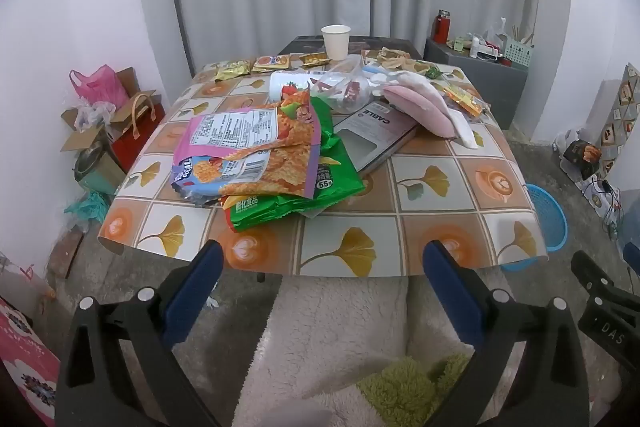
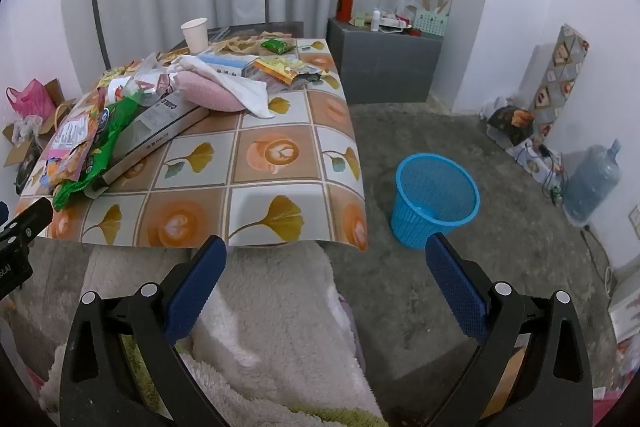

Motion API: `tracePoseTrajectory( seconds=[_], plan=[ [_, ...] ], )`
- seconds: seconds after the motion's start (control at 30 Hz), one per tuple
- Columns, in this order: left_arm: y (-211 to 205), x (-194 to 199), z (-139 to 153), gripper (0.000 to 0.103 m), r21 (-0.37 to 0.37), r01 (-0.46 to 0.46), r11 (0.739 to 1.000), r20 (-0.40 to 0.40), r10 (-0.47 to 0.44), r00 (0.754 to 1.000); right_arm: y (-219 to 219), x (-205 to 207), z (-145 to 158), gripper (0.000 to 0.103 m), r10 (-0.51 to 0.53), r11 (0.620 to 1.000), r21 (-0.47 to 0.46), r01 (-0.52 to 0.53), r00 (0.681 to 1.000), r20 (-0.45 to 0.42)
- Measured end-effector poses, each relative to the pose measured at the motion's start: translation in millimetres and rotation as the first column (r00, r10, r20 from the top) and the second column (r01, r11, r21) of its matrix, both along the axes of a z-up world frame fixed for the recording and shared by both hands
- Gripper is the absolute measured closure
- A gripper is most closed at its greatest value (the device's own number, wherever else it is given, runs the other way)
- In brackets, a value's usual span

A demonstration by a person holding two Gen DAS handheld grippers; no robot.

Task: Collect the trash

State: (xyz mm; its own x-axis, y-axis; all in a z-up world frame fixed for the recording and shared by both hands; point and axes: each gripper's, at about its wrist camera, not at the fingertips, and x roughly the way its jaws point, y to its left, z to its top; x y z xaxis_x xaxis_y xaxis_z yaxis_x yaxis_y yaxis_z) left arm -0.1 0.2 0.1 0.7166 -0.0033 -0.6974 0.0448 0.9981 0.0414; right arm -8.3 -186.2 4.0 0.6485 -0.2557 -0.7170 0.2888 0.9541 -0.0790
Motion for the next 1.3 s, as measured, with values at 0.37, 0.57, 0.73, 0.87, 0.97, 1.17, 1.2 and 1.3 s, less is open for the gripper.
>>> tracePoseTrajectory(
  seconds=[0.37,0.57,0.73,0.87,0.97,1.17,1.2,1.3],
  plan=[
    [-0.3,0.0,-0.3,0.005,-0.002,0.001,1.000,-0.005,-0.001,1.000,-3.1,0.1,7.2,0.007,0.000,1.000,-0.001,0.000,1.000,0.004],
    [-0.6,0.0,-0.6,0.005,-0.002,0.001,1.000,-0.009,-0.001,1.000,-2.9,0.1,8.8,0.007,-0.002,1.000,-0.003,0.002,1.000,0.003],
    [-0.8,-0.8,-1.5,0.005,-0.004,0.002,1.000,-0.010,-0.002,1.000,-2.8,0.3,8.8,0.007,-0.001,1.000,-0.005,0.001,1.000,0.003],
    [-0.7,-0.6,-1.4,0.005,-0.005,0.002,1.000,-0.011,-0.002,1.000,-3.4,0.6,7.8,0.007,-0.001,1.000,-0.005,0.001,1.000,0.003],
    [-3.4,0.6,-3.0,0.005,-0.005,0.005,1.000,-0.010,-0.005,1.000,-3.5,0.8,7.2,0.007,-0.001,1.000,-0.006,0.001,1.000,0.003],
    [-5.4,-1.0,-5.1,0.005,-0.004,0.007,1.000,-0.008,-0.007,1.000,-4.0,0.7,6.7,0.007,-0.001,1.000,-0.005,0.001,1.000,0.002],
    [-5.5,-1.3,-5.4,0.005,-0.005,0.007,1.000,-0.008,-0.007,1.000,-4.0,0.6,6.7,0.007,-0.001,1.000,-0.005,0.001,1.000,0.003],
    [-5.1,-1.1,-5.6,0.005,-0.006,0.008,1.000,-0.008,-0.008,1.000,-3.6,0.6,6.7,0.007,-0.002,1.000,-0.007,0.002,1.000,0.003]
  ],
)
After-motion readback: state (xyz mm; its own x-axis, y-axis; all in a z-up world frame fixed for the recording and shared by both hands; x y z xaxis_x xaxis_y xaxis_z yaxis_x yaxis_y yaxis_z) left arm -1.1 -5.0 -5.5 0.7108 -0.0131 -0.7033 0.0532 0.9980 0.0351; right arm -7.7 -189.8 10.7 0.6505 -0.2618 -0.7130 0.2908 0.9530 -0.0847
